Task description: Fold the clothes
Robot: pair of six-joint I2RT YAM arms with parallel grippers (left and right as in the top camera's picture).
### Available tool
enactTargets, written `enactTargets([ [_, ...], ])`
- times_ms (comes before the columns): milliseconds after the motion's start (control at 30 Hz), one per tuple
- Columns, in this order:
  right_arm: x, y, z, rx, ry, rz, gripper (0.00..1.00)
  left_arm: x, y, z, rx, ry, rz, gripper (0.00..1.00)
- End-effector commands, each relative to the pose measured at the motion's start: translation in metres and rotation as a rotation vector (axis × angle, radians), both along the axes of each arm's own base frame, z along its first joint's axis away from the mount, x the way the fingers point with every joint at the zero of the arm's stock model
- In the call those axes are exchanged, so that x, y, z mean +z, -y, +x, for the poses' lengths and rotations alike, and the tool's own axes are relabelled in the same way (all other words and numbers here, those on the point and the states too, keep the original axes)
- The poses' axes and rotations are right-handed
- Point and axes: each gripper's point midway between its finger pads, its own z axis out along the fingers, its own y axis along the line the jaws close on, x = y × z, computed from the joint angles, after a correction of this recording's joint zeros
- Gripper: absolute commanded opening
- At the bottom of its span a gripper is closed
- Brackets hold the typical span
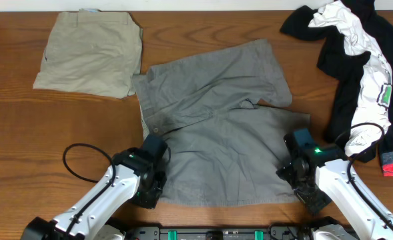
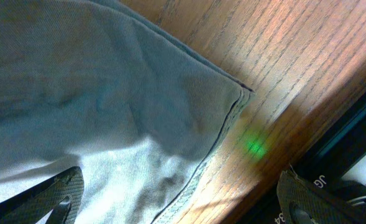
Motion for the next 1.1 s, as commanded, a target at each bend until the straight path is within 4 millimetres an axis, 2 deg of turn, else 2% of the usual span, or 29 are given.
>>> enactTargets([
  [0,0.001,0.000,0.000,-0.014,0.010,-0.005,0.97,-0.005,-0.004,-0.003,-0.006,-0.007,0.013,0.24],
  [33,0.001,0.000,0.000,-0.014,0.010,-0.005,0.96,-0.006,-0.004,-0.004,-0.006,-0.006,0.012,0.12],
  [67,0.001,0.000,0.000,-0.014,0.010,-0.005,0.96,-0.007,-0.004,-0.004,-0.006,-0.006,0.012,0.06],
  [200,0.001,0.000,-0.001,0.009,0.003,-0.003,0.92,-0.006,-0.002,-0.002,-0.007,-0.001,0.001,0.06],
  [300,0.001,0.000,-0.005,0.007,-0.013,0.000,0.92,-0.001,0.003,0.009,-0.046,0.047,-0.023,0.06],
  [400,0.001,-0.004,-0.008,0.003,-0.027,0.019,0.96,0.005,0.011,0.027,-0.058,0.131,-0.059,0.06],
  [533,0.003,-0.006,-0.016,-0.007,-0.061,0.036,0.99,0.007,0.011,0.040,-0.057,0.196,-0.048,0.06],
  [667,0.005,-0.005,-0.026,-0.044,-0.101,0.030,0.99,0.007,0.009,0.045,-0.055,0.216,-0.032,0.06],
  [800,0.005,-0.004,-0.026,-0.068,-0.101,0.028,0.99,0.007,0.009,0.046,-0.055,0.220,-0.033,0.06],
  [1067,0.008,0.009,-0.036,-0.132,-0.151,0.032,0.99,0.007,0.009,0.047,-0.054,0.224,-0.032,0.06],
])
